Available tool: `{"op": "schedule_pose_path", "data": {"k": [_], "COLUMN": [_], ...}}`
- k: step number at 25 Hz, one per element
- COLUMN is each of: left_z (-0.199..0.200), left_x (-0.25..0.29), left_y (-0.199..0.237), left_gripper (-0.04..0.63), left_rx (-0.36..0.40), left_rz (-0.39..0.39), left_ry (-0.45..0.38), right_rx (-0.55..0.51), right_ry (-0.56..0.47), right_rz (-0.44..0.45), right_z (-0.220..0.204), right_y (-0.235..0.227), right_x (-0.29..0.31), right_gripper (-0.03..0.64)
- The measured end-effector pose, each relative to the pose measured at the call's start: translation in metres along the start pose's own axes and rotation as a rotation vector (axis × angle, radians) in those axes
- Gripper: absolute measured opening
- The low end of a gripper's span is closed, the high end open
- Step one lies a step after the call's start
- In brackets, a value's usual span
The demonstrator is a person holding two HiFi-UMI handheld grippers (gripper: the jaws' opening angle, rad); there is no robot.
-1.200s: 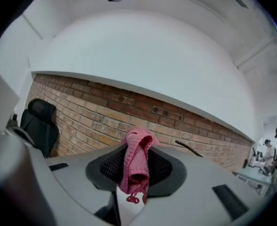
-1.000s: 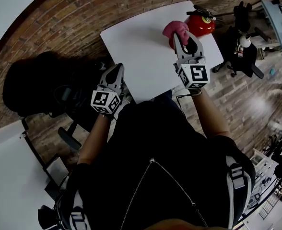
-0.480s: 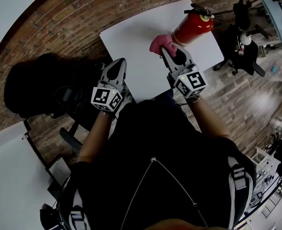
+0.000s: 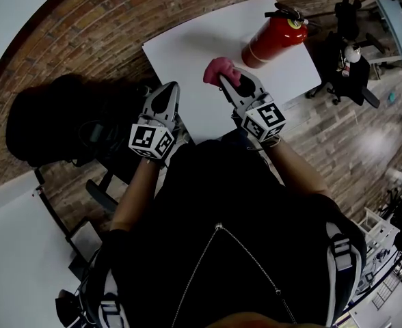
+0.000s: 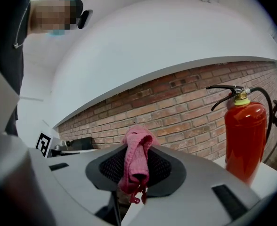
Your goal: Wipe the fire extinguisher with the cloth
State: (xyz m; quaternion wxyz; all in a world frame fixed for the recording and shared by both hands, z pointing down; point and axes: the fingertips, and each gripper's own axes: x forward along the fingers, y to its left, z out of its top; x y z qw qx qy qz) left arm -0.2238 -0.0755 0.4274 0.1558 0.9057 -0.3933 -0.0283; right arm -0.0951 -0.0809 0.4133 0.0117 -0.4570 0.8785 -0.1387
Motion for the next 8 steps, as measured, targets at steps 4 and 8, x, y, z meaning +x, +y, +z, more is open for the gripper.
{"op": "schedule_pose_path", "data": {"k": [4, 8], "left_z": [0.002, 0.001], "left_x": [-0.003, -0.005], "left_y": [0.005, 0.009], "left_gripper": [0.017, 0.017], "left_rx": [-0.002, -0.01], "left_rz": [0.01, 0.015], "left_ry": [-0.008, -0.011], "right_rx": [0.013, 0.03], "right_ry": [0.033, 0.062], "right_rz": [0.02, 0.046], "right_z": [-0.013, -0.024], "right_y": [0.007, 0.016], "right_x": [0.006, 0.012], "right_gripper": [0.109, 0.109]}}
